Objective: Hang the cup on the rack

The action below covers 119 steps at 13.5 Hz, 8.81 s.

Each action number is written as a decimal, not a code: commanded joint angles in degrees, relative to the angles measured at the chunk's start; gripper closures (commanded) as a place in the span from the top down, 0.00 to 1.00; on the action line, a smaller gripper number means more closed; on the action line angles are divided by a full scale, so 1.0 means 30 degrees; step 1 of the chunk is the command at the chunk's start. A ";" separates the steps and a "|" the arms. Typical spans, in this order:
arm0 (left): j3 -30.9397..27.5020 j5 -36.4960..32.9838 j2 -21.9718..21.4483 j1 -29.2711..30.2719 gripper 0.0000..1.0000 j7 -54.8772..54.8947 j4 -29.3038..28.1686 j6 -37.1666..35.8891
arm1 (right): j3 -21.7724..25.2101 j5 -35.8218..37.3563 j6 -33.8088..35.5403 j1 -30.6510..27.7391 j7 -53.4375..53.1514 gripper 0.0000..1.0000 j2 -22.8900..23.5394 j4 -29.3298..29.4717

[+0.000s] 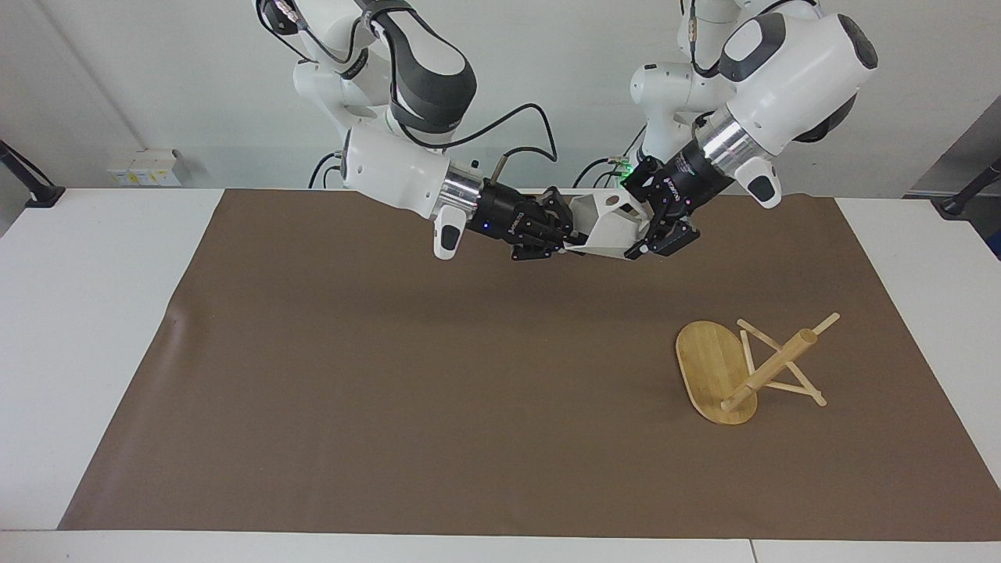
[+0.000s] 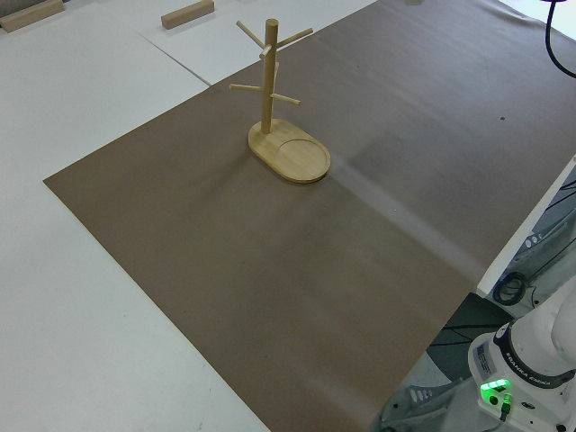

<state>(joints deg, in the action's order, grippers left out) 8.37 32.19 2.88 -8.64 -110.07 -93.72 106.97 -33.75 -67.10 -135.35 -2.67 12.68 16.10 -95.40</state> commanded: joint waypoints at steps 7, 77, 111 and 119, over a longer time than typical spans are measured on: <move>-0.0184 0.0022 -0.1662 0.0332 0.00 -0.2974 -0.3352 0.2367 | -0.0235 0.0277 -0.0262 -0.0514 -0.0213 1.00 0.0081 -0.0017; -0.0125 -0.4959 0.0358 0.3555 1.00 -1.5614 -0.6846 0.9991 | 1.3622 2.2280 1.4767 -0.0015 -0.2907 1.00 -0.5280 0.2062; -0.0125 -1.0701 -0.0760 0.4608 1.00 3.7568 0.1609 -0.6790 | 1.3740 2.2280 1.4884 -0.0075 -0.2146 1.00 -0.5339 0.2062; -0.0213 -1.0613 -0.1135 0.4639 1.00 3.7509 0.2296 -0.8263 | 1.3710 2.2280 1.5059 -0.0046 -0.2146 1.00 -0.5339 0.2062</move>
<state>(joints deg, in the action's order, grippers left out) 7.47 1.37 -0.90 4.91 1.76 -88.71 84.62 7.54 -0.55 -90.03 -2.61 5.17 1.57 -87.45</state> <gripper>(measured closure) 0.000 0.000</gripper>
